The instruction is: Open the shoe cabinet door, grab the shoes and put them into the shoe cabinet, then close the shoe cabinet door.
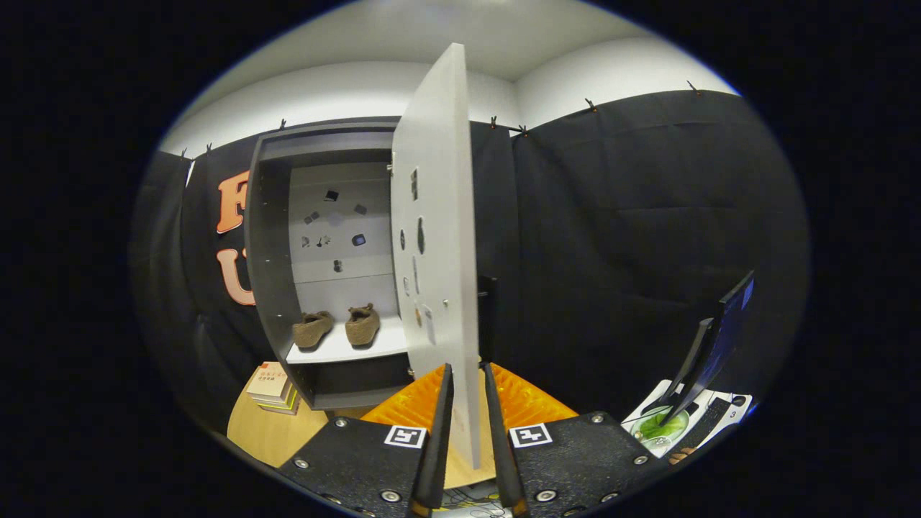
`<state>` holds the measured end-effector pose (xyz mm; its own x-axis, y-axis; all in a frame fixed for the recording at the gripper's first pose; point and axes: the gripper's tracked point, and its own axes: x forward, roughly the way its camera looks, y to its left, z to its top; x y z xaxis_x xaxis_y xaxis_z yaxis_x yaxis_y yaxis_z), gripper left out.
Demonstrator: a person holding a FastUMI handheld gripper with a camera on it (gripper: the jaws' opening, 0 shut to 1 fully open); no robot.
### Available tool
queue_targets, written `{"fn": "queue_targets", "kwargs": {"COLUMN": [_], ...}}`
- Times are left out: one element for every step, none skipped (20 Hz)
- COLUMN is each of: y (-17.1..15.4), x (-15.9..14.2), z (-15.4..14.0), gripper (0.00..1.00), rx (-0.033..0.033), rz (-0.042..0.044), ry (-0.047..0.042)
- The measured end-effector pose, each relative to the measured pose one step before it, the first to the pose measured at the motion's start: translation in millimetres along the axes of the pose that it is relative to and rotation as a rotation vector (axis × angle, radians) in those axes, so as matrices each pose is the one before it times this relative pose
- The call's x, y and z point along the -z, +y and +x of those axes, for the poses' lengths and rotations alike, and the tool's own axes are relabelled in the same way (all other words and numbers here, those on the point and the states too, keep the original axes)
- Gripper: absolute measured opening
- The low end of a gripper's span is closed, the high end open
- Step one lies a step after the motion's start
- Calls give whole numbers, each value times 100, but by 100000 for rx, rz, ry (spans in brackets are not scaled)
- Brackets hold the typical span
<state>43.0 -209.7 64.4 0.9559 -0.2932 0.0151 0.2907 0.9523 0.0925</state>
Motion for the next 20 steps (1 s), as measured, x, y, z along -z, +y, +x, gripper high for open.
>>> {"fn": "queue_targets", "kwargs": {"y": [-1002, -810, -664, -391, -316, -148, 128, 70, -24, 158, 194, 622, 34, -193, -107, 140, 126, 107, 125, 151], "x": [87, 244, 51, 62, 106, 105, 206, 201, 149, 202, 402, 496, 196, 44, 168, -37, -86, 66, -128, -116], "z": [933, 980, 1001, 973, 842, 847, 663, 523, 631, 626, 482, 458, 410, 507, 189, -75, -87, -81, 33, -24], "gripper": [30, 32, 33, 35, 35, 36, 36, 37, 38, 39, 40, 41, 42, 42, 43, 43, 43, 43, 43, 43], "rx": [-133, -995, -1478, -1974, -1923, -2192, -2381, -3255, -2401, -2936, -2901, -3281, -498, -336, -50, -295, -714, -499, -405, -737], "rz": [83, 209, 152, 227, 595, 583, 466, 46, 88, 102, 377, 263, -1202, -1362, -50, 1296, 930, -346, -1205, -1211], "ry": [6, 813, -145, 76, -245, -148, -110, 218, -228, 253, 1164, 1335, -643, -596, 42, -254, -1220, -873, -1369, -1404]}}
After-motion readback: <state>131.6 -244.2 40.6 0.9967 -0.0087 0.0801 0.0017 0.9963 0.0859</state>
